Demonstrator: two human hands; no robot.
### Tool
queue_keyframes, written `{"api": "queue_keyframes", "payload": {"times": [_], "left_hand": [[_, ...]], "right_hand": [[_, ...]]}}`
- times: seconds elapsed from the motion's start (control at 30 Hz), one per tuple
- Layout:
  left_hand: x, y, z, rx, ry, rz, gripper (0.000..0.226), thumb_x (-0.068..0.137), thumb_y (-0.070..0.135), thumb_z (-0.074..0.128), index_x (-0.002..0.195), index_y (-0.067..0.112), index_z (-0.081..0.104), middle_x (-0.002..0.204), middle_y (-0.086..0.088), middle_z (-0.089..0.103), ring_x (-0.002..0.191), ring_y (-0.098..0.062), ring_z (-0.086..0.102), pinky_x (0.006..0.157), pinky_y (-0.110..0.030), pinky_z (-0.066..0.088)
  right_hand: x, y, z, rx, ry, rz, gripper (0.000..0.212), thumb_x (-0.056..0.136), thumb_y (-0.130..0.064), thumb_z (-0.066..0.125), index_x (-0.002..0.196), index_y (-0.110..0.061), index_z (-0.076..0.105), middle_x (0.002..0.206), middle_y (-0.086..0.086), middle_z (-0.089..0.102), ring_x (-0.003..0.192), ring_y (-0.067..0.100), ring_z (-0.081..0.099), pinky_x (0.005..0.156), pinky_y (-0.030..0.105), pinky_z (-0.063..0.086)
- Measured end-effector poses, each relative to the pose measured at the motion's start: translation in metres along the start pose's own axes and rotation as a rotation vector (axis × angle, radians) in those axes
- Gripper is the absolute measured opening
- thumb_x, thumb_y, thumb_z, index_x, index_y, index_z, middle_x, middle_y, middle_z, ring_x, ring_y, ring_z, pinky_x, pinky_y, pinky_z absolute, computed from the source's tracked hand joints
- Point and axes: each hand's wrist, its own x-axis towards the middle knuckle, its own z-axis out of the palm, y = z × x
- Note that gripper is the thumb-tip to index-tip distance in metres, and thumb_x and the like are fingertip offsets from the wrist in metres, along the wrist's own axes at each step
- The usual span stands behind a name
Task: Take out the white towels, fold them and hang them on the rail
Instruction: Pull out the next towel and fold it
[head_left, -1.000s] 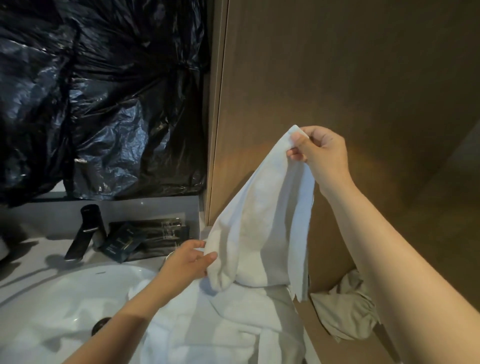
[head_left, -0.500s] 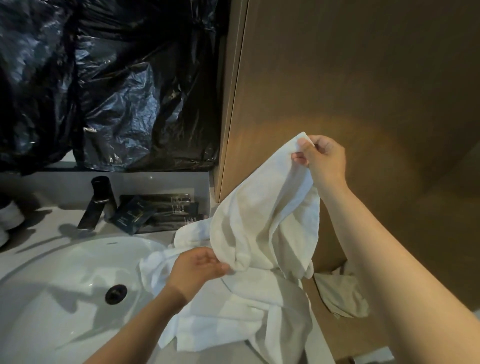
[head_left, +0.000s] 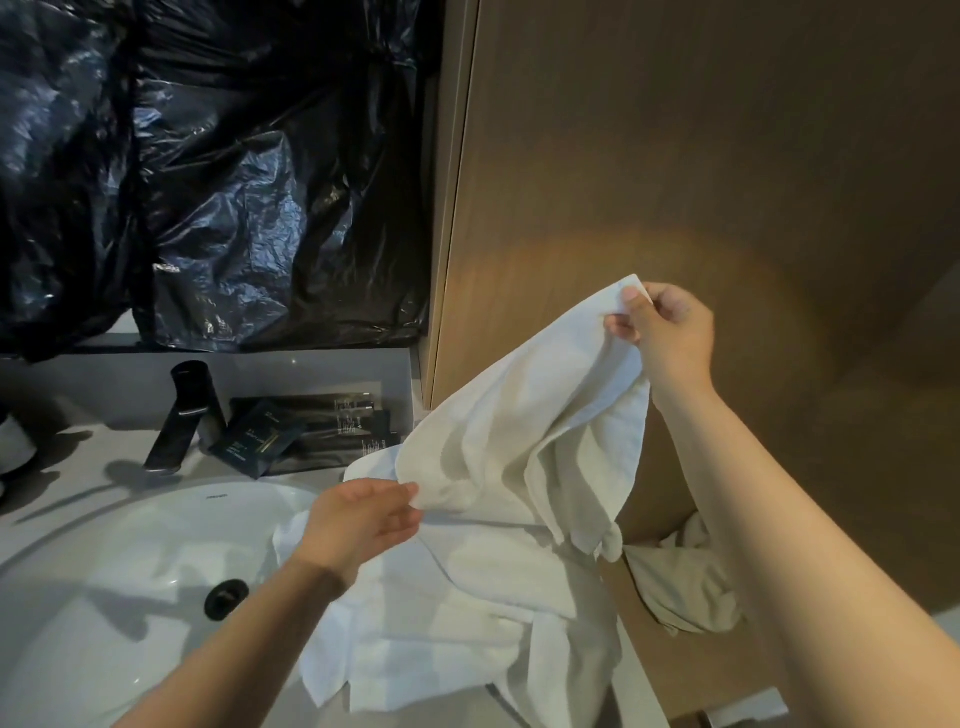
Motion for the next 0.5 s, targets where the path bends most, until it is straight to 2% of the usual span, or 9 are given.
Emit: {"api": "queue_keyframes", "payload": {"times": [0.2, 0.3, 0.37, 0.5], "left_hand": [[0.012, 0.005, -0.017, 0.146, 0.127, 0.030, 0.024, 0.080, 0.007, 0.077, 0.096, -0.008, 0.065, 0.072, -0.018, 0.071, 0.064, -0.023, 0.071, 0.057, -0.026, 0.060], [0.006, -0.006, -0.006, 0.038, 0.051, -0.073, 0.027, 0.081, 0.010, 0.077, 0.097, -0.006, 0.064, 0.085, -0.022, 0.073, 0.081, -0.030, 0.073, 0.068, -0.033, 0.061], [-0.002, -0.015, 0.002, -0.076, -0.037, -0.129, 0.027, 0.079, 0.003, 0.075, 0.101, -0.006, 0.063, 0.091, -0.022, 0.074, 0.089, -0.034, 0.072, 0.079, -0.041, 0.057], [-0.009, -0.024, 0.014, -0.243, -0.015, -0.140, 0.027, 0.082, -0.001, 0.071, 0.107, -0.008, 0.062, 0.097, -0.020, 0.072, 0.089, -0.032, 0.072, 0.076, -0.039, 0.056]], "right_hand": [[0.000, 0.006, -0.005, -0.027, 0.015, -0.002, 0.017, 0.095, -0.024, 0.060, 0.091, -0.009, 0.068, 0.073, 0.004, 0.071, 0.073, 0.013, 0.070, 0.069, 0.012, 0.050], [-0.003, 0.005, -0.001, -0.048, -0.007, -0.031, 0.020, 0.095, -0.025, 0.060, 0.092, -0.007, 0.069, 0.076, 0.006, 0.072, 0.073, 0.012, 0.070, 0.068, 0.010, 0.050], [-0.005, 0.003, 0.003, -0.044, -0.012, -0.037, 0.018, 0.095, -0.025, 0.060, 0.092, -0.009, 0.069, 0.076, 0.006, 0.072, 0.073, 0.013, 0.070, 0.071, 0.013, 0.052], [-0.006, 0.000, 0.005, -0.039, -0.021, -0.045, 0.016, 0.095, -0.024, 0.060, 0.091, -0.011, 0.069, 0.076, 0.006, 0.072, 0.074, 0.016, 0.071, 0.076, 0.020, 0.055]]}}
